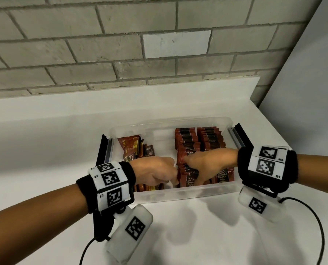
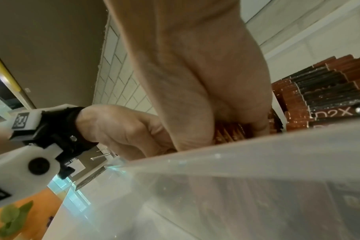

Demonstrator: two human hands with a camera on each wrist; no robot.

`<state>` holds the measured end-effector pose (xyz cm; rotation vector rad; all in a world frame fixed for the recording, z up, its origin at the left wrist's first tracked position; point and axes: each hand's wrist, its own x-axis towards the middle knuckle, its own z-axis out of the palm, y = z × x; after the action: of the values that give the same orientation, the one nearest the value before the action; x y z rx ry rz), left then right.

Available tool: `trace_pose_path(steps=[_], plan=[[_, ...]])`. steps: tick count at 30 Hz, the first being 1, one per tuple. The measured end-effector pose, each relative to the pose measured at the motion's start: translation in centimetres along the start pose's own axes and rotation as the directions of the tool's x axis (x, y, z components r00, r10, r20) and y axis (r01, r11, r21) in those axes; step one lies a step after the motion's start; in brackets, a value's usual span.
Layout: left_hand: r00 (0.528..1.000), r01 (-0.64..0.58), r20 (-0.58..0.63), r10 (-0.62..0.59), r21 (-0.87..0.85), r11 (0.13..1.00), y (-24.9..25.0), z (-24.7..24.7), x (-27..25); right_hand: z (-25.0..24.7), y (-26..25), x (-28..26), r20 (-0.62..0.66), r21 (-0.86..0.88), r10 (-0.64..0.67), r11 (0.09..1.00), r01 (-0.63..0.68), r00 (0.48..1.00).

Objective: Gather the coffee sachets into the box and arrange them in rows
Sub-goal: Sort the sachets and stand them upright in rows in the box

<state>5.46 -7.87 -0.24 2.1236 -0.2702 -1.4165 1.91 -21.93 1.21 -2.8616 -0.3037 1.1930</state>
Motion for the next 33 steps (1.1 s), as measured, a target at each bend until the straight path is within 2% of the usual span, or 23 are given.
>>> trace_pose_path(steps=[4, 8, 13, 17, 20, 23, 28, 33], plan=[[0.998, -0.029, 0.055, 0.032, -0.069, 0.997, 0.2, 0.3, -0.1, 0.1, -0.2, 0.1, -0.106, -0.016, 0.048, 0.999, -0.05, 0.993], [0.995, -0.01, 0.101, 0.024, -0.138, 0.99, 0.0, 0.7, -0.2, 0.2, -0.2, -0.2, -0.116, 0.045, 0.073, 0.997, -0.069, 0.991], [0.996, 0.016, 0.092, -0.006, -0.11, 0.994, 0.0, 0.9, -0.5, 0.4, -0.3, -0.8, -0.078, 0.11, 0.079, 0.991, -0.07, 0.994], [0.997, 0.012, 0.078, 0.002, -0.175, 0.985, 0.0, 1.0, -0.4, 0.0, -0.1, -1.3, -0.04, 0.229, 0.079, 0.971, -0.068, 0.996], [1.0, -0.005, 0.01, 0.007, -0.249, 0.968, 0.0, 1.1, -0.4, -0.5, 0.5, -1.5, 0.028, 0.37, 0.063, 0.927, -0.069, 0.998], [0.999, 0.005, -0.048, -0.019, -0.28, 0.96, -0.3, 0.9, -0.5, -0.7, 0.6, -1.7, 0.079, 0.428, 0.046, 0.901, -0.076, 0.996], [0.998, 0.044, -0.04, -0.057, -0.279, 0.959, -0.6, 0.8, -0.5, -0.4, 0.6, -2.1, 0.044, 0.422, 0.004, 0.906, -0.022, 0.999], [0.999, 0.04, -0.01, -0.046, -0.311, 0.95, -0.5, 0.7, -0.4, 0.5, 0.8, -2.0, 0.117, 0.57, -0.014, 0.82, -0.055, 0.993]])
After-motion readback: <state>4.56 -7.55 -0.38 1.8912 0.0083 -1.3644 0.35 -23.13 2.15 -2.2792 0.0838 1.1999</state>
